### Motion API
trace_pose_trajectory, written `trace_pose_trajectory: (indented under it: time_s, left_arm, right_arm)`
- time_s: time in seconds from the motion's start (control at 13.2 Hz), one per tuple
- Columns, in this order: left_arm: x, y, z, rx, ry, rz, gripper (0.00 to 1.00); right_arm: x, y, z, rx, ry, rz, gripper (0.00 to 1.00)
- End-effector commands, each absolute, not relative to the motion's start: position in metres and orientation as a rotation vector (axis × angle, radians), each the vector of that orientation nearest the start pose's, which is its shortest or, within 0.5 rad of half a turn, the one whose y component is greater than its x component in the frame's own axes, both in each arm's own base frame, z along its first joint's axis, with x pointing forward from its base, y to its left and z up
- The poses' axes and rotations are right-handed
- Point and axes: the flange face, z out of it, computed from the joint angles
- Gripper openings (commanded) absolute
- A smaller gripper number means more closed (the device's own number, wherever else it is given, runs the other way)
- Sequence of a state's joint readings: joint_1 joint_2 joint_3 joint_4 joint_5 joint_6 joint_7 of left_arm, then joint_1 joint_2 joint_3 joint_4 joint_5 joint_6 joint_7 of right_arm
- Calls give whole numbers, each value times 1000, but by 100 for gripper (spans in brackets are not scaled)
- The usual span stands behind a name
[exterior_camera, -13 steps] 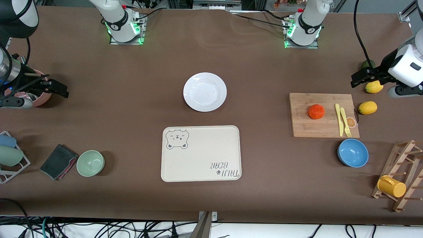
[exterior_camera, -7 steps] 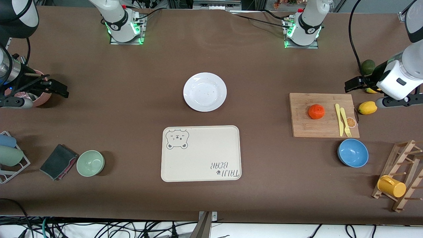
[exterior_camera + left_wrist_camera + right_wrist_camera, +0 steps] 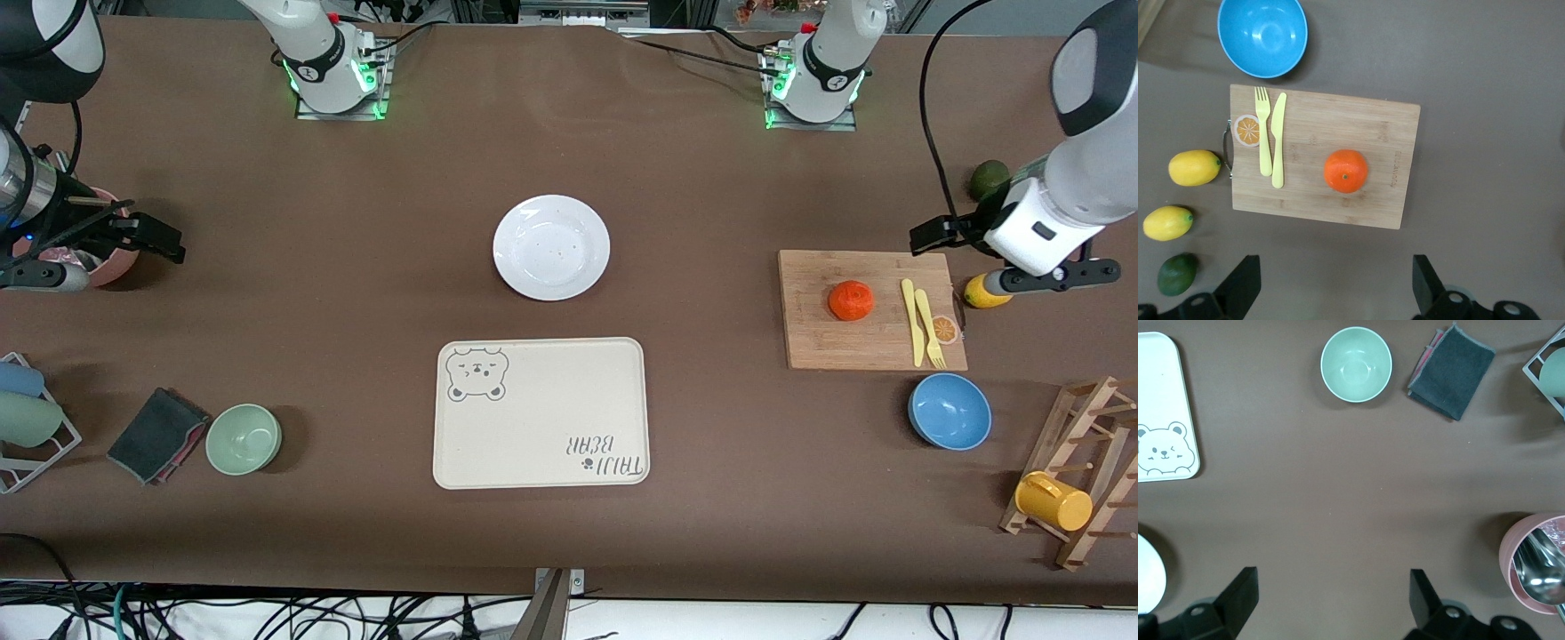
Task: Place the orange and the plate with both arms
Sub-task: 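Reach the left gripper down over the orange on the cutting board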
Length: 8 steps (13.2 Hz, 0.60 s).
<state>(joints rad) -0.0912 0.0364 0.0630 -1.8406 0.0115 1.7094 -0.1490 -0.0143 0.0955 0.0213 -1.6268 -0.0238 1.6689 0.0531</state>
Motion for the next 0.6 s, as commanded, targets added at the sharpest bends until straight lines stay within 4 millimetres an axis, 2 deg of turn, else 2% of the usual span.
trace_pose_trajectory:
  time_s: [0.0,0.3,0.38,0.53]
  left_arm:
    - [533,-13,444,-3133,-183,206,100]
    - [520,-6,349,-3138,-207,83,100]
    - [518,-2,329,-3136,-220,73,100]
    - [518,-2,304,-3132,-220,79,100]
  right_arm:
    - [583,1,552,-3150,51,89,100]
    - [583,1,552,-3150,51,89,100]
    - [583,1,552,-3150,51,89,100]
    - [583,1,553,-3150,51,87,100]
